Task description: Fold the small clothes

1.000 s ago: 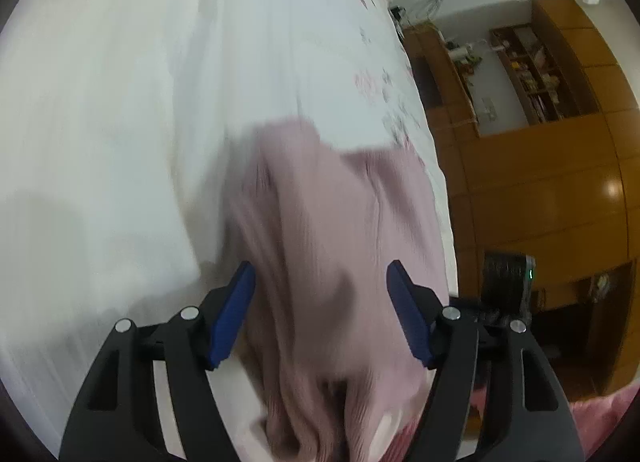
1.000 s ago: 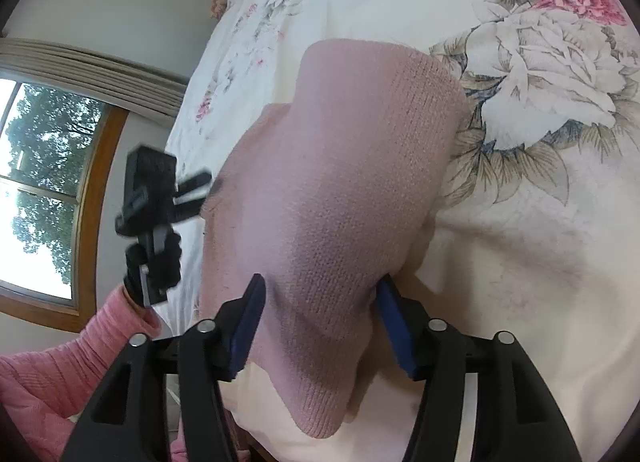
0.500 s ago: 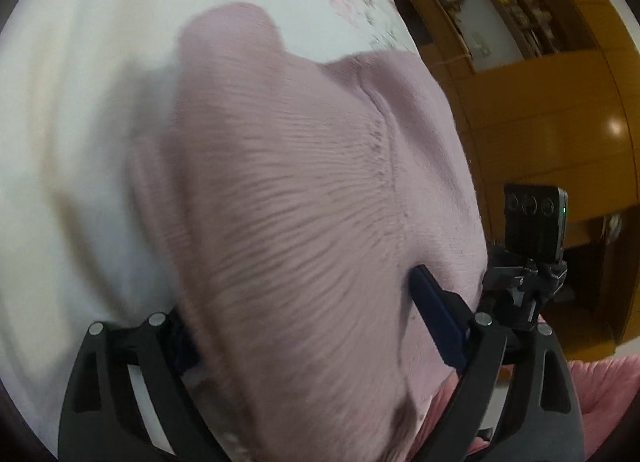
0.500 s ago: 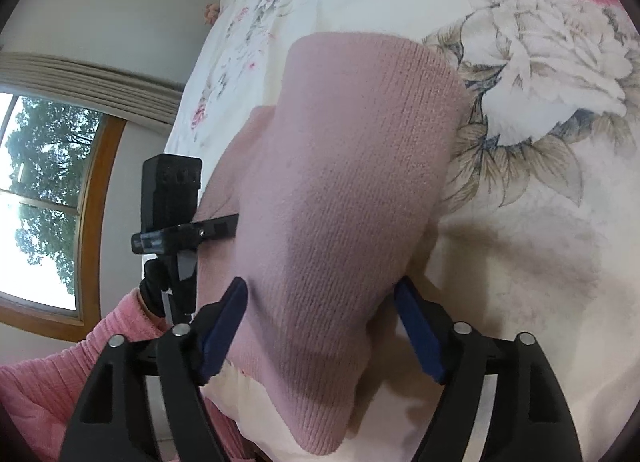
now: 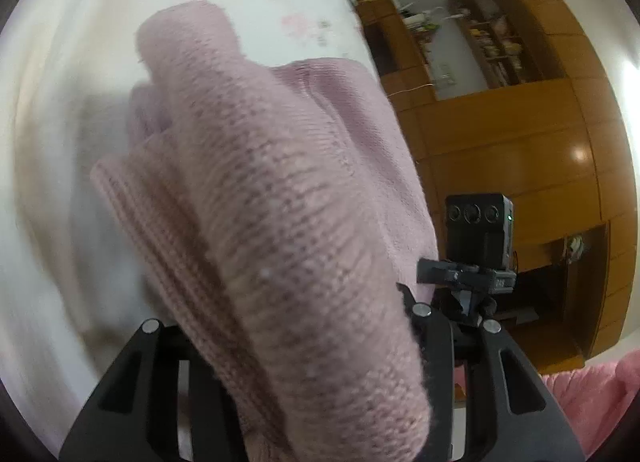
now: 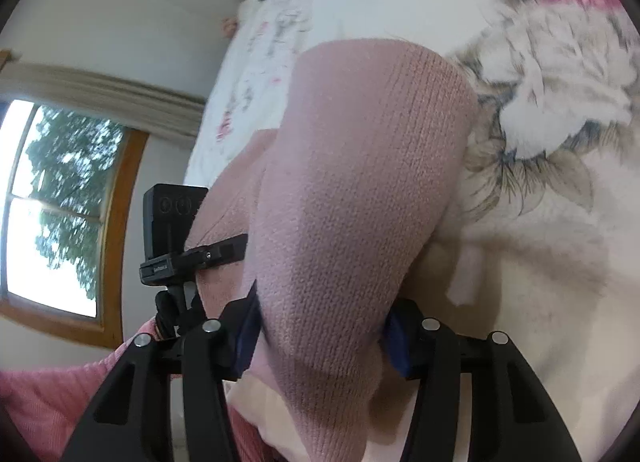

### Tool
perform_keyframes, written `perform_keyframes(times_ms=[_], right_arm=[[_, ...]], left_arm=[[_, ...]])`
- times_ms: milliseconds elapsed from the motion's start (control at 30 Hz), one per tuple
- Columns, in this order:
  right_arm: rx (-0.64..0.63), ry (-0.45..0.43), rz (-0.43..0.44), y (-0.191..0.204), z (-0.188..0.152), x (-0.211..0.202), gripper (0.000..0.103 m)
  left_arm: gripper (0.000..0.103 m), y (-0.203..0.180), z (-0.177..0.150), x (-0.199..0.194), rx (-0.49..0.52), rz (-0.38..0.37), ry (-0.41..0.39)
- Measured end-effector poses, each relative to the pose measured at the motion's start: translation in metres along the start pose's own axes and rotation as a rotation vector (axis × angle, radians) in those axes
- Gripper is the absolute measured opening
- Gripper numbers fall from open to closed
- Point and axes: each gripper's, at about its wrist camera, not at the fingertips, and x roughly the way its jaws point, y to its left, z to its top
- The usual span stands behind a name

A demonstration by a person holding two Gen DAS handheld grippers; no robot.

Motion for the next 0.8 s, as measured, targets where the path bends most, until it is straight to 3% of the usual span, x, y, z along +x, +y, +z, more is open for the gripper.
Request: perform_keyframes(times_ms=[100,200,333,433,500,667,800], right_arm=[[-0.031,-0.003,0.026,0.009,-0.007,-0.026,0.053],[-0.044,0.019,0.011,0.005,-0.015,-0.038,0.054],[-0.007,0.08,-0.075,-0.016,-0.03,-0.021,0.054],[-0.003,0.103,-0.143,-0.029,-0.043,-0.008,0.059],[0.018,0.079,-0.13,-0.033,-0.048,-0.01,0.061],[0.0,0.064,-0.178,-0.019,-0.059,-0.018,0.066],[0.03,0.07,-0.16,-0.018,-0.079,-0.035,0.069]], left_arm=[[0.044,-0.022,-0.02,-0.006,-0.002,-0.022,-0.033],[0.044,-0.029,-0.038,0.002,-0.001,0.013,-0.044],[0.045,-0.003,-0.058,0.026,-0.067,0.101,-0.014],[0.048,0.011,-0.067,0.033,-0.099,0.127,-0.018],[0.054,0.009,-0.068,0.03,-0.101,0.139,-0.019],[0.056,0.002,-0.076,0.007,-0.119,0.219,-0.013],[0.057,-0.018,-0.095,-0.023,-0.054,0.319,-0.031]])
